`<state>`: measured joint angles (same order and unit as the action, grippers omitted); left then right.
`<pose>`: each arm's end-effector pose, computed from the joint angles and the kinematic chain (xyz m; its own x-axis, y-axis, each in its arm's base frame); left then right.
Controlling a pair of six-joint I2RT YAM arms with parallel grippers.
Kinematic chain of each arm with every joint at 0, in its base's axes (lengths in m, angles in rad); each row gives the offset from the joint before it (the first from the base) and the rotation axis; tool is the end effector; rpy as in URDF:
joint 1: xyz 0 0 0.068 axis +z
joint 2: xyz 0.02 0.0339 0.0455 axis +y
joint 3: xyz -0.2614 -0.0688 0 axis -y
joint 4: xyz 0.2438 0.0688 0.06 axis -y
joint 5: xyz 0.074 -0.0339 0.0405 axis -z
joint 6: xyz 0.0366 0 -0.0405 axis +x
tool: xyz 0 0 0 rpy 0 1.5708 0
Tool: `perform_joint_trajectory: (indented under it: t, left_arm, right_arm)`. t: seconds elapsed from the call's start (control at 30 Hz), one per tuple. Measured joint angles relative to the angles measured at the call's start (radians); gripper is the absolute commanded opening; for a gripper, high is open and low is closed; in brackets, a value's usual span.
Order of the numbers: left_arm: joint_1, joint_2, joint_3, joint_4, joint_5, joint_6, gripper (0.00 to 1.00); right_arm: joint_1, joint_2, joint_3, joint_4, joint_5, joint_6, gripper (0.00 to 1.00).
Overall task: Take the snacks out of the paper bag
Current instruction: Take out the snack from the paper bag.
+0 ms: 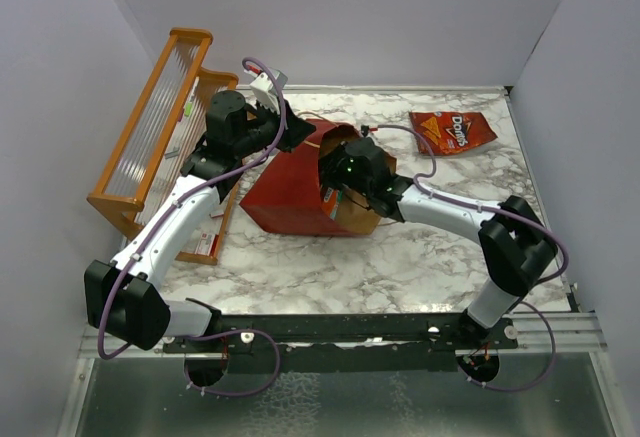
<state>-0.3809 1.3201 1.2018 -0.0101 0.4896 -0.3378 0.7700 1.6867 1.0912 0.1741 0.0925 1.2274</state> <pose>0.2812 -0.1311 0.3839 -0.3644 -0.1691 -0.9158 0.6787 0.6252 -0.3855 0.2798 0.2666 0.2409 -0.6946 0.6325 -0.3428 0.0635 0.5286 0.8465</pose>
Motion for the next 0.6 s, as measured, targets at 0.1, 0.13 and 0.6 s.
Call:
perform_joint_trajectory:
  t: [0.1,0.13,0.6]
  left_arm:
    - [0.000,0.000,0.000,-0.003,-0.001,0.003,0.00]
    - [0.000,0.000,0.000,-0.005,-0.001,0.005,0.00]
    - [0.002,-0.009,0.000,-0.031,-0.043,0.042,0.00]
  right_arm:
    - [0.000,-0.022,-0.012,-0.002,0.010,-0.010,0.01]
    - [0.001,-0.038,-0.023,-0.003,0.016,-0.013,0.01]
    - [0.001,-0.209,-0.135,-0.043,0.076,-0.027,0.01]
